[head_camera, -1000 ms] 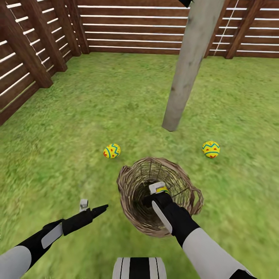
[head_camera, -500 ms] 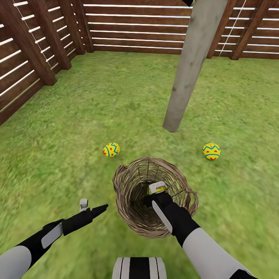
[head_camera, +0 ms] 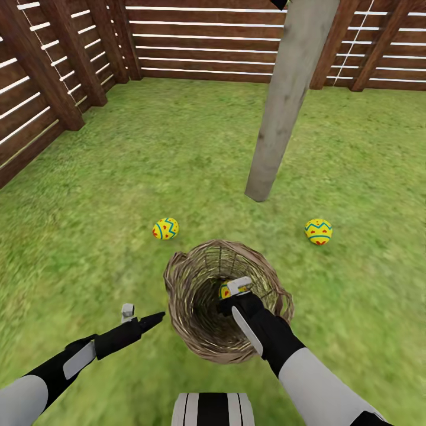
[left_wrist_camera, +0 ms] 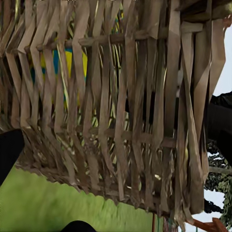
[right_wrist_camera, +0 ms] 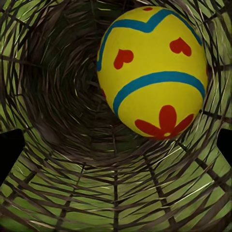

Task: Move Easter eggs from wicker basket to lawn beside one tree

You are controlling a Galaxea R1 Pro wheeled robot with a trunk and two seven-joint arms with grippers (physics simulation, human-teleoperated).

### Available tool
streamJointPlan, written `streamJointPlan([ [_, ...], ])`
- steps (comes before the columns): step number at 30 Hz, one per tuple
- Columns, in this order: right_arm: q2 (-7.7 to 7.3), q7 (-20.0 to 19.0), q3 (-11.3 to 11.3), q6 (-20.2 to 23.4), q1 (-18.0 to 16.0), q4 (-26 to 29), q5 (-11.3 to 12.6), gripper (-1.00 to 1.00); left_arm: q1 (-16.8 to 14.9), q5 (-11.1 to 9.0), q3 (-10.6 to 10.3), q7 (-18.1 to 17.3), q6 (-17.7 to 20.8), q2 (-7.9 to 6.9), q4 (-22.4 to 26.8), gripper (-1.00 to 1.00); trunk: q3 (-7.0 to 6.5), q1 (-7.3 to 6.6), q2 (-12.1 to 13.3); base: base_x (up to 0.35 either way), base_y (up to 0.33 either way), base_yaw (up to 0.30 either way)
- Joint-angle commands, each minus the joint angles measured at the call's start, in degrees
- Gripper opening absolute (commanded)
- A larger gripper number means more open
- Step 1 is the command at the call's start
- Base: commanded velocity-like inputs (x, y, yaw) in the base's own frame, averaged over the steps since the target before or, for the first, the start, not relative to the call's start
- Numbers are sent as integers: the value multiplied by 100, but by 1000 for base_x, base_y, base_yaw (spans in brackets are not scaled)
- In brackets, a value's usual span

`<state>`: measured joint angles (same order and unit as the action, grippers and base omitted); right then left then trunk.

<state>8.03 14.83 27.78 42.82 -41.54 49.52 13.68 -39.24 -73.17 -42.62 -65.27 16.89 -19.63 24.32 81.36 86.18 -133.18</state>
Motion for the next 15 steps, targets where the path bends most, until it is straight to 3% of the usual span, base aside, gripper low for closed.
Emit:
streamJointPlan([
  [1, 13, 55, 16, 15, -4, 5, 59, 100, -5, -63, -36, -12, 60, -10, 2, 100, 3, -1, -2, 0, -8, 13],
  [9, 31, 55, 17, 15, -3, 13, 56, 100, -5, -58, -38, -12, 60, -7, 2, 100, 3, -1, -2, 0, -160, 203],
  [15, 32, 69, 1, 8, -6, 9, 44, 100, -5, -74, -29, -22, 58, -55, -13, 100, 3, -1, -2, 0, -39, 47],
])
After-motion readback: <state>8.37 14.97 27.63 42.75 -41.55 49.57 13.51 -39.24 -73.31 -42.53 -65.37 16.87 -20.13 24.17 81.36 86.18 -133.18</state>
